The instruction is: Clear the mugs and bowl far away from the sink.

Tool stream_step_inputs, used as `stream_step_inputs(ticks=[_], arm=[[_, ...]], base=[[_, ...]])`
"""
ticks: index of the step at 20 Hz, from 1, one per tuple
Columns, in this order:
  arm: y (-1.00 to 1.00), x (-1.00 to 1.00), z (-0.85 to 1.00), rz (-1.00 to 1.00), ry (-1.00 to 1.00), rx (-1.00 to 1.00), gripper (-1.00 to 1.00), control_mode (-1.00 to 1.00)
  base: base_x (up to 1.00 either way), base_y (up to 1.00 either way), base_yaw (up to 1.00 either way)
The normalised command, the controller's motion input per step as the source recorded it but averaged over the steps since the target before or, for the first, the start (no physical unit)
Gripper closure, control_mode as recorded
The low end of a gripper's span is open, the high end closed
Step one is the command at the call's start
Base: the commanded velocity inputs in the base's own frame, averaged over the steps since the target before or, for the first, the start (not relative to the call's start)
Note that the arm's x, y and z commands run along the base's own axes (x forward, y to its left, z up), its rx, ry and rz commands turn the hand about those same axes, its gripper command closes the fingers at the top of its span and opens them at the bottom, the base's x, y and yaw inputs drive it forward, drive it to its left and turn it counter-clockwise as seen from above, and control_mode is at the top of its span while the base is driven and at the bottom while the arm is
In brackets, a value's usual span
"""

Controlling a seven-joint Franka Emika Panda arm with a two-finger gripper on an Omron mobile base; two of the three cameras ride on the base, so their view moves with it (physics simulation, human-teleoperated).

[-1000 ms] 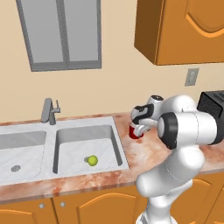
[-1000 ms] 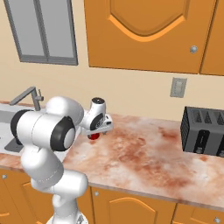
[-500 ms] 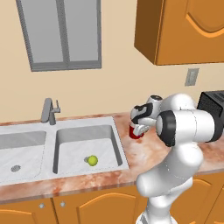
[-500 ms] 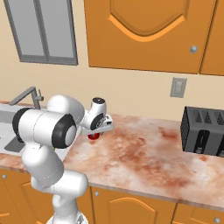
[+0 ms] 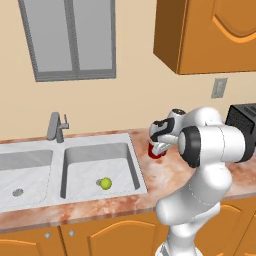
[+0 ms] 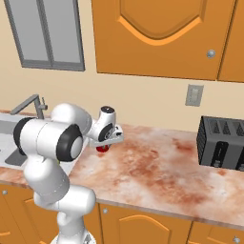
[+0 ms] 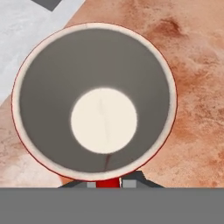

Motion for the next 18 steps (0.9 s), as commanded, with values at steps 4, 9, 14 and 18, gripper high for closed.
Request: stream_step_inputs(ticks=[4,9,14,18], arm=[[-0.13,-0.44,0.16,0.0,-0.02,0.0,1.0,-1.0],[-0.13,-0.55,0.23,0.0,-0.02,0.0,1.0,-1.0],[-0.06,-0.71,0.62,-0.11,0.0,0.0,1.0,-1.0],[0.0,-0.63,0.7,-0.17,0.0,0.0,1.0,-1.0]], base=[[0.0,0.0,0.0],[0.0,0.0,0.0],[0.0,0.0,0.0],[0.0,0.0,0.0]])
